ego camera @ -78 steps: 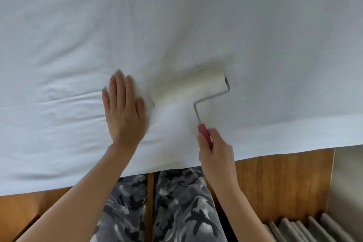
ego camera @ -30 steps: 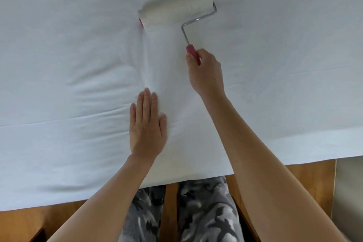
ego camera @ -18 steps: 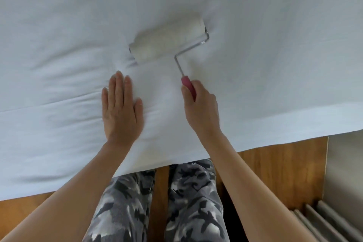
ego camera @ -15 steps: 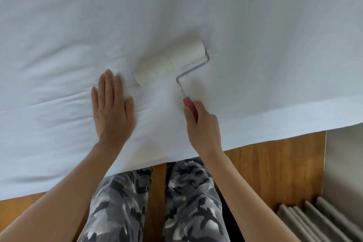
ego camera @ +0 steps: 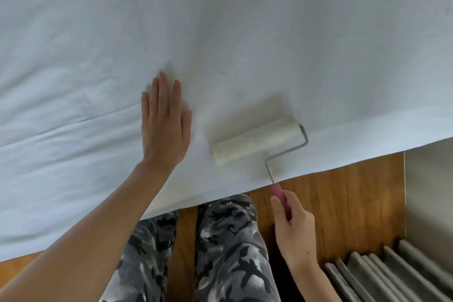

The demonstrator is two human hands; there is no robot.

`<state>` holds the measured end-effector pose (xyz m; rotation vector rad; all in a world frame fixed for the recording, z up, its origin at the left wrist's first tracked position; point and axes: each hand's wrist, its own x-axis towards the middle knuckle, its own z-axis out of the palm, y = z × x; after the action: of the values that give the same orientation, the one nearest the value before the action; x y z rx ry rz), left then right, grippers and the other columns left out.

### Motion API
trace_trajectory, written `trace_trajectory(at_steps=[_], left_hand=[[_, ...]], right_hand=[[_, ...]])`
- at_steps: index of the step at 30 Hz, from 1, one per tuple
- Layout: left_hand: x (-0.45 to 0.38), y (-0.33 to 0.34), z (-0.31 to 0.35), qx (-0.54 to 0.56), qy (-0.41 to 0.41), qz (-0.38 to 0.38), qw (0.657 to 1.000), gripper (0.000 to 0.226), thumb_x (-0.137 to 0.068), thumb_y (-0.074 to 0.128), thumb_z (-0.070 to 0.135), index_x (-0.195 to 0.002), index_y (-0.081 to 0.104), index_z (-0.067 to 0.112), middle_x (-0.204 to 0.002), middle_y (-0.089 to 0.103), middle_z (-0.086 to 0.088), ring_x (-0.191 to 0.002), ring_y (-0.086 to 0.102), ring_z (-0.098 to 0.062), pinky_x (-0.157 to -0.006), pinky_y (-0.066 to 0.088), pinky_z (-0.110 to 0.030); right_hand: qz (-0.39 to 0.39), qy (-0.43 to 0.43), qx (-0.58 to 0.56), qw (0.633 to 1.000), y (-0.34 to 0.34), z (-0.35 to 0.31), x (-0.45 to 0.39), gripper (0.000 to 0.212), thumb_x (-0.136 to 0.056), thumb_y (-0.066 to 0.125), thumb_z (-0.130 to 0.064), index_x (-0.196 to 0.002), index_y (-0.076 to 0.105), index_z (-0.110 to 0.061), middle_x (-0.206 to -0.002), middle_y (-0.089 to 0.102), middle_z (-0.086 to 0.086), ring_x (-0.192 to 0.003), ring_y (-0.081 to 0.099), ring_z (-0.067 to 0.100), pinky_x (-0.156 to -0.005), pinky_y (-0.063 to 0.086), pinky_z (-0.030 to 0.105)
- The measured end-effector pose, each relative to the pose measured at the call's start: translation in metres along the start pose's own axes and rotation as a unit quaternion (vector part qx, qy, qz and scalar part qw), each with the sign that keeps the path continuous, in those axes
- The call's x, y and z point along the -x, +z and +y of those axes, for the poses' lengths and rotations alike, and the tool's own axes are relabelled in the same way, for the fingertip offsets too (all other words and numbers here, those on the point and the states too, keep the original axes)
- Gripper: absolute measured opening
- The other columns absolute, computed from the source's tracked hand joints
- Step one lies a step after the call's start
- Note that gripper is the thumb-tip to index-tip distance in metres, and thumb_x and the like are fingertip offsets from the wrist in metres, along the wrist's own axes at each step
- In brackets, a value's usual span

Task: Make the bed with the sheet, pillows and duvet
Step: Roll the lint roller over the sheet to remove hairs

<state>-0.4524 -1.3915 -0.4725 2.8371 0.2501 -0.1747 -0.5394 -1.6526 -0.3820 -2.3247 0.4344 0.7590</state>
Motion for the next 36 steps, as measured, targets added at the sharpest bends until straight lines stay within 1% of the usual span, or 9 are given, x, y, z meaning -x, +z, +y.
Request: trace_trajectory(at_steps=[3, 7, 12, 17, 21, 26, 29, 33, 36], left_hand=[[-0.002, 0.004, 0.0, -0.02, -0.013, -0.009, 1.0, 0.057, -0.101, 0.025, 0.029, -0.151, 0.019, 0.002, -0.158, 0.01, -0.024, -0.147, 0.009, -0.035, -0.12, 0.002, -0.044], [-0.002, 0.006, -0.002, -0.039, -0.005, -0.019, 0.999, 0.058, -0.101, 0.025, 0.03, -0.151, 0.017, 0.002, -0.159, 0.01, -0.023, -0.148, 0.008, -0.034, -0.12, -0.001, -0.042], [-0.001, 0.006, -0.001, -0.048, -0.016, -0.026, 0.998, 0.059, -0.1, 0.022, 0.031, -0.151, 0.016, 0.002, -0.159, 0.009, -0.022, -0.148, 0.007, -0.033, -0.12, -0.001, -0.042], [-0.002, 0.008, -0.001, -0.047, -0.018, -0.028, 0.998, 0.06, -0.1, 0.023, 0.031, -0.152, 0.015, 0.003, -0.159, 0.009, -0.021, -0.148, 0.007, -0.032, -0.121, -0.003, -0.041], [-0.002, 0.01, -0.003, -0.039, -0.015, -0.023, 0.999, 0.06, -0.1, 0.023, 0.031, -0.152, 0.013, 0.003, -0.16, 0.009, -0.021, -0.148, 0.007, -0.032, -0.121, -0.003, -0.041], [-0.002, 0.011, -0.003, -0.031, -0.018, -0.019, 0.999, 0.06, -0.1, 0.025, 0.031, -0.152, 0.016, 0.003, -0.159, 0.01, -0.021, -0.148, 0.008, -0.032, -0.121, -0.001, -0.041], [0.002, 0.012, -0.001, -0.027, -0.022, -0.015, 0.999, 0.06, -0.101, 0.024, 0.032, -0.152, 0.015, 0.002, -0.159, 0.01, -0.021, -0.148, 0.008, -0.032, -0.121, 0.0, -0.042], [0.023, 0.016, 0.009, -0.015, -0.023, -0.035, 0.999, 0.063, -0.1, 0.026, 0.033, -0.151, 0.011, -0.002, -0.159, 0.009, -0.023, -0.148, 0.007, -0.034, -0.122, -0.001, -0.042], [0.047, 0.022, 0.019, -0.025, 0.022, -0.063, 0.997, 0.066, -0.1, 0.026, 0.036, -0.149, 0.01, -0.004, -0.158, 0.008, -0.024, -0.147, 0.006, -0.035, -0.122, 0.001, -0.043]], right_hand=[[0.01, 0.017, 0.007, 1.0, -0.007, 0.007, -0.013, 0.01, -0.095, 0.05, -0.03, -0.089, 0.055, -0.034, -0.062, 0.06, -0.014, -0.042, 0.049, 0.009, -0.038, 0.035, 0.017], [-0.003, -0.007, 0.011, 1.0, -0.005, -0.015, -0.042, 0.01, -0.098, 0.048, -0.03, -0.093, 0.057, -0.027, -0.051, 0.055, -0.005, -0.039, 0.047, 0.008, -0.037, 0.034, 0.018], [-0.006, -0.064, 0.024, 0.998, 0.007, -0.088, -0.108, 0.022, -0.101, 0.04, -0.036, -0.097, 0.056, -0.02, -0.056, 0.053, -0.007, -0.044, 0.048, 0.006, -0.043, 0.035, 0.019], [0.019, -0.072, 0.036, 0.997, 0.019, -0.176, -0.177, 0.03, -0.101, 0.037, -0.039, -0.086, 0.051, -0.018, -0.065, 0.051, -0.006, -0.066, 0.053, 0.022, -0.059, 0.035, 0.03], [0.027, -0.08, 0.042, 0.996, 0.02, -0.21, -0.202, 0.027, -0.1, 0.039, -0.037, -0.081, 0.048, -0.02, -0.066, 0.051, -0.008, -0.062, 0.051, 0.014, -0.053, 0.03, 0.028], [0.028, -0.084, 0.041, 0.995, 0.019, -0.172, -0.178, 0.028, -0.1, 0.04, -0.037, -0.084, 0.05, -0.017, -0.064, 0.053, -0.005, -0.061, 0.052, 0.018, -0.053, 0.031, 0.03], [0.017, -0.085, 0.024, 0.996, 0.014, -0.119, -0.138, 0.025, -0.102, 0.04, -0.038, -0.091, 0.055, -0.021, -0.054, 0.049, -0.009, -0.044, 0.048, 0.006, -0.043, 0.029, 0.016], [-0.003, -0.037, 0.031, 0.999, 0.001, -0.046, -0.075, 0.025, -0.099, 0.043, -0.037, -0.101, 0.06, -0.02, -0.049, 0.049, -0.01, -0.04, 0.049, 0.004, -0.037, 0.032, 0.015], [-0.024, 0.017, 0.046, 0.999, -0.014, -0.006, -0.036, 0.022, -0.096, 0.048, -0.033, -0.101, 0.062, -0.017, -0.049, 0.053, -0.009, -0.041, 0.051, 0.004, -0.038, 0.033, 0.013]])
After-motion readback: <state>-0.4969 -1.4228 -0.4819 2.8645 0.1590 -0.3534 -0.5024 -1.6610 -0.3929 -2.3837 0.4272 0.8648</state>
